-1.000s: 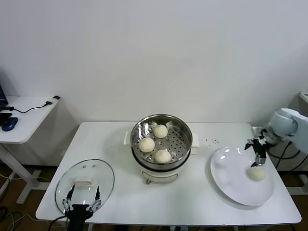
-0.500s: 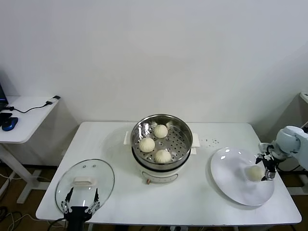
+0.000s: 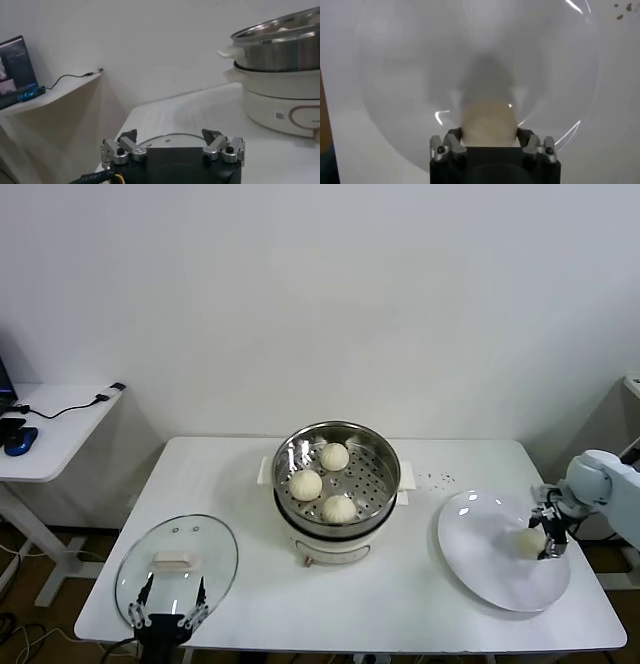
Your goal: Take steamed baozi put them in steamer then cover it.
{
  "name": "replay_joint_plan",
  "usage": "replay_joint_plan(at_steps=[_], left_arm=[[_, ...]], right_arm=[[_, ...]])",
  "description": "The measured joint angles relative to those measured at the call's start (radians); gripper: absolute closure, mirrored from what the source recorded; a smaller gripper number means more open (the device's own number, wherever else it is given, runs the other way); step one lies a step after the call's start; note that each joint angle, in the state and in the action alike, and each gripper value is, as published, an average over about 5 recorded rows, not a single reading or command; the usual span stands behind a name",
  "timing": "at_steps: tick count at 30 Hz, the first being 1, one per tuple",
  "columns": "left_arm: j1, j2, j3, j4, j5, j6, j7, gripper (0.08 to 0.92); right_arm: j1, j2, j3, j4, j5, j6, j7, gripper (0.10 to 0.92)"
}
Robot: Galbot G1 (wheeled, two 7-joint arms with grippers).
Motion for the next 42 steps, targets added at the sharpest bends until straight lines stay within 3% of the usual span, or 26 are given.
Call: replay_joint_plan(at_steps=[6,17,32,42], left_arm=[[-0.001,-0.001,0.001,0.000,0.001,0.000,0.000,0.177],[0.005,0.001,0.002,-0.007,-0.008,-0.006,0.000,0.177],[0.003,0.022,0.033,-0.005,-0.031,-0.026,0.000,0.177],[-0.028,0.038,0.049,-0.003,-0.048,-0.025,0.001,0.177]], right_arm=[[0.004,0.002,-0.004,0.000,0.016,-0.003,-0.003,0.469],[0.156,0.005,-0.135,0.037,0.145,-0.030,-0.001,0.474],[0.745,0.246,-0.646,0.082,0.666,-0.107,0.047,0.474],[0.908,0.484,-0.826,0.121,0.928,-0.167,0.124,0.471]])
